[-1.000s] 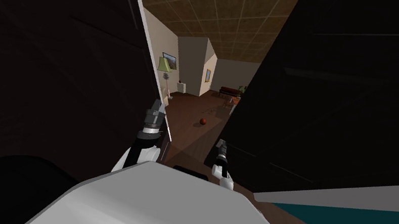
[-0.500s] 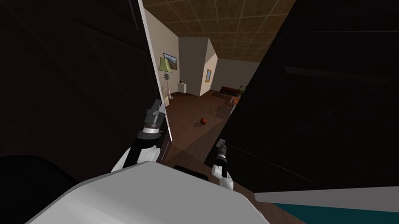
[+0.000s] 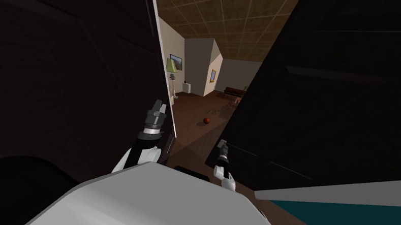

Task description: Pull the door open

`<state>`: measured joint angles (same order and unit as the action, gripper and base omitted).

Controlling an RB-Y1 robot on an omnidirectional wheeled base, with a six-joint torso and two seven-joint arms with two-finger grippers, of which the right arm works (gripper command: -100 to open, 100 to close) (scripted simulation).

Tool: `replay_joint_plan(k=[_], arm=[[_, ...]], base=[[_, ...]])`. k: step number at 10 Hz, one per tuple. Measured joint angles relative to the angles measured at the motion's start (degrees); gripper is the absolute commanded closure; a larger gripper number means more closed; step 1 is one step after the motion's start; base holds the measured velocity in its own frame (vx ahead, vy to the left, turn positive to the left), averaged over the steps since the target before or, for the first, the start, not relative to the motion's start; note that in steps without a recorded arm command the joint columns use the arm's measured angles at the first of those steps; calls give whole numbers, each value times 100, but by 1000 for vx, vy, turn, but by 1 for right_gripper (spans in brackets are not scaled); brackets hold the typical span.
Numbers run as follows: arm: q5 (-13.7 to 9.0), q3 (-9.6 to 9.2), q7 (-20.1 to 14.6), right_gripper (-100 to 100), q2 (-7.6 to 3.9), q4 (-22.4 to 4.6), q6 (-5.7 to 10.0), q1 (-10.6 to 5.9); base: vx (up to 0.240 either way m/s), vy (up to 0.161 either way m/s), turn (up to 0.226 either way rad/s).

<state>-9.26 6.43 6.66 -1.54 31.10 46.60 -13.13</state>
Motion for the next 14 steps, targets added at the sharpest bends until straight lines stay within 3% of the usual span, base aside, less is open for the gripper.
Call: replay_joint_plan(k=[1, 6, 7, 10, 11, 13, 14], arm=[[2, -9, -42, 100, -40, -141, 54, -53], [116, -221, -384, 100, -279, 10, -14, 105], [140, -269, -490, 100, -340, -88, 33, 75], [219, -403, -781, 100, -495, -46, 55, 103], [222, -406, -797, 100, -502, -52, 60, 100], [227, -437, -961, 100, -663, -126, 170, 82], [242, -478, -1057, 100, -738, -29, 177, 195]], base=[[-185, -6, 93], [-129, -29, 103], [-10, -6, 52], [-35, 9, 40], [-121, 17, 152], [-219, -22, 142], [-161, -17, 142]])
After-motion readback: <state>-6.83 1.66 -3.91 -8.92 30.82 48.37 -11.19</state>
